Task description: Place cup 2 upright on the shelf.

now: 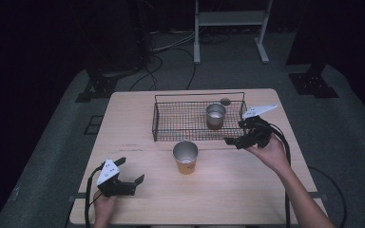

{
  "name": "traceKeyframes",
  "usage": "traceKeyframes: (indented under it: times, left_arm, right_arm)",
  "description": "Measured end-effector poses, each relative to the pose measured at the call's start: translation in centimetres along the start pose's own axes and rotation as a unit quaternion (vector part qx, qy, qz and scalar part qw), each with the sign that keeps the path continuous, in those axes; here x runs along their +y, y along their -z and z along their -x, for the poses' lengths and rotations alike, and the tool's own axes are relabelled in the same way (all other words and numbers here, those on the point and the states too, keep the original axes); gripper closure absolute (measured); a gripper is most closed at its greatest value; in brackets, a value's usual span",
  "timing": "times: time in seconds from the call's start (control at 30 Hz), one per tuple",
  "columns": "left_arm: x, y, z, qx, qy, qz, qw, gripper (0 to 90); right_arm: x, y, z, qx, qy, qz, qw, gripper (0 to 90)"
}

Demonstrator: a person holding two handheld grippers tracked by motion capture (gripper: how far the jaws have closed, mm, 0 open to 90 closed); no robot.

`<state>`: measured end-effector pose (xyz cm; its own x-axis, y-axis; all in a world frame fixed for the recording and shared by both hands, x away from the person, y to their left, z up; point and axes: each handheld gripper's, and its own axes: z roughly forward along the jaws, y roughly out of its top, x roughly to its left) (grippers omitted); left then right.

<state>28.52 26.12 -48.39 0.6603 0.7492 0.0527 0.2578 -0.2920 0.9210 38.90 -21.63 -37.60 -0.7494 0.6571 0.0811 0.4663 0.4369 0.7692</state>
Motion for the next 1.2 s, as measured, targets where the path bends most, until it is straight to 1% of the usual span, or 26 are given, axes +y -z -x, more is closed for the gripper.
traceKeyframes:
  times: [0.27, 0.53, 0.77, 1.0, 1.2]
  left_arm:
    - [0.0, -0.1, 0.0, 0.001, 0.001, -0.002, 1.0000, 0.0]
    - [0.0, -0.1, 0.1, 0.002, -0.001, -0.003, 1.0000, 0.0]
    - [0.0, -0.1, 0.0, 0.002, -0.001, -0.005, 1.0000, 0.0]
    - [0.0, -0.1, 0.0, 0.002, -0.001, -0.005, 1.0000, 0.0]
    - [0.0, -0.1, 0.0, 0.001, -0.001, -0.005, 1.0000, 0.0]
  right_arm:
    - [-0.8, 0.2, -1.5, 0.017, 0.007, 0.001, 0.9998, 7.1]
    - [-1.3, 0.1, -3.1, 0.032, 0.022, 0.000, 0.9992, 5.6]
    - [-1.3, -0.1, -4.5, 0.041, 0.032, -0.004, 0.9986, 3.2]
    - [-1.2, -0.6, -5.6, 0.053, 0.045, -0.005, 0.9975, 2.9]
    - [-1.1, -1.0, -6.5, 0.058, 0.055, -0.008, 0.9968, 2.4]
